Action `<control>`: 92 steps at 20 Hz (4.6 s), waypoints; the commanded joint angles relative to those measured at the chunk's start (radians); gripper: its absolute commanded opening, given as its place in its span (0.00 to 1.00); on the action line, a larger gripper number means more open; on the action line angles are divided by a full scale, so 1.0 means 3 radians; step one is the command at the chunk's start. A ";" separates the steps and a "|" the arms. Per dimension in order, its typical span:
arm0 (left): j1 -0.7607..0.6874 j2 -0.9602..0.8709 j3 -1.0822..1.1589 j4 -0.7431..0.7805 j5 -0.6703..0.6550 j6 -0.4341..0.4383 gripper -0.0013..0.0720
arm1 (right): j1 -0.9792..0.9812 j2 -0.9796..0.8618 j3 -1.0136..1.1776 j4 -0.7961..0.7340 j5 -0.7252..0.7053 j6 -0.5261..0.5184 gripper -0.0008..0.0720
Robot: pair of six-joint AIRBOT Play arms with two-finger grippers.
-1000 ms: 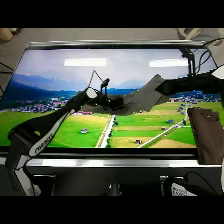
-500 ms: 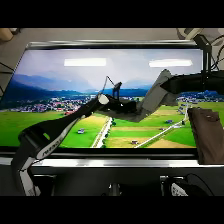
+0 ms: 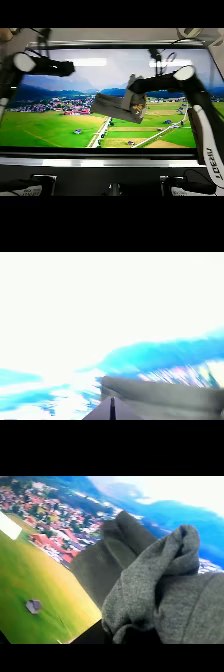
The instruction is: Fold the shirts.
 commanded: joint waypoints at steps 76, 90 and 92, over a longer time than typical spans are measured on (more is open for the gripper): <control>-0.0151 0.0708 -0.0223 0.0418 -0.0043 0.0369 0.06 | -0.4341 0.0989 -0.1289 -0.2444 0.1155 0.0649 0.56; -0.0179 -0.0076 0.0334 0.1892 -0.1347 -0.0381 0.61 | -0.2052 0.0828 0.0491 -0.1652 0.0509 -0.0356 0.69; -0.0173 -0.0420 0.0324 0.1489 -0.2054 -0.0179 1.00 | -0.1497 0.0581 0.0491 -0.1864 0.0889 0.0046 0.98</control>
